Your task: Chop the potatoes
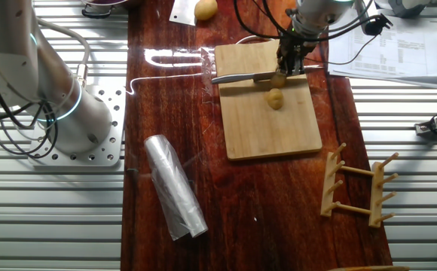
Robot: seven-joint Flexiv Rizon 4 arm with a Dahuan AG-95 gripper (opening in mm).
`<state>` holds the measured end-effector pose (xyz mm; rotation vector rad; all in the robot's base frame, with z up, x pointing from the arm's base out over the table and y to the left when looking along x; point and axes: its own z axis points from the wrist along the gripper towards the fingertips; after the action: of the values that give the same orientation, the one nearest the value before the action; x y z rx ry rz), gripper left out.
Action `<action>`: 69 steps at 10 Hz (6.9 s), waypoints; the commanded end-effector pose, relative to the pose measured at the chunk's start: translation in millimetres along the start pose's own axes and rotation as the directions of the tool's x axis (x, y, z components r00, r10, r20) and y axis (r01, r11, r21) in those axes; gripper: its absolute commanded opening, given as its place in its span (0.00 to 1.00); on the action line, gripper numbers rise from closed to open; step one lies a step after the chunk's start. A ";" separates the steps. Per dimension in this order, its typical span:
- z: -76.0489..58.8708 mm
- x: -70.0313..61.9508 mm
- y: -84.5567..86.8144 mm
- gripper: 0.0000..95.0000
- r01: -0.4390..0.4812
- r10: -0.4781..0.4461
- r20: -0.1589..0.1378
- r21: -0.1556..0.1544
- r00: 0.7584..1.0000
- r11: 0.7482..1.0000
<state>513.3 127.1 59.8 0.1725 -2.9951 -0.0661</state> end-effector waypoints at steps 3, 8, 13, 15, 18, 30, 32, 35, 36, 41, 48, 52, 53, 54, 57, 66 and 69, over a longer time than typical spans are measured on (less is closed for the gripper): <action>-0.6 0.0 -0.1 0.00 0.003 -0.003 0.001 0.006 1.000 1.000; -1.7 0.2 0.0 0.20 0.002 -0.002 0.006 0.011 1.000 1.000; -10.0 4.3 0.7 0.20 -0.004 0.004 0.005 0.017 1.000 1.000; -10.8 7.7 0.9 0.00 -0.012 0.011 0.008 0.017 1.000 1.000; -9.2 10.0 0.9 0.00 -0.012 0.012 0.007 0.021 1.000 1.000; -2.6 10.7 0.5 0.00 -0.013 0.013 0.036 0.010 0.999 1.000; -3.4 11.0 0.6 0.00 -0.016 0.015 0.036 0.005 0.999 1.000; -9.7 15.2 1.3 0.00 -0.019 0.019 0.017 0.007 1.000 1.000; -10.0 15.3 1.3 0.00 -0.019 0.019 0.016 0.007 1.000 1.000; 1.4 6.7 0.1 0.00 -0.015 0.015 0.013 0.007 1.000 1.000; 0.2 8.6 0.2 0.00 -0.001 0.001 0.012 0.002 1.000 1.000; 0.5 12.5 -8.7 0.00 0.014 -0.014 0.017 0.001 1.000 1.000; 0.5 12.6 -8.6 0.00 0.013 -0.013 0.018 0.001 1.000 1.000; 0.5 12.5 -8.6 0.00 0.012 -0.012 0.018 0.001 1.000 1.000; 0.6 12.5 -8.3 0.00 0.008 -0.008 0.019 0.000 1.000 1.000; 0.4 11.3 -3.6 0.20 -0.003 0.003 0.023 0.011 1.000 1.000; -1.0 11.4 -3.6 0.40 -0.003 0.003 0.024 0.013 1.000 1.000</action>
<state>502.8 122.2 62.6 0.1718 -3.0217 -0.0484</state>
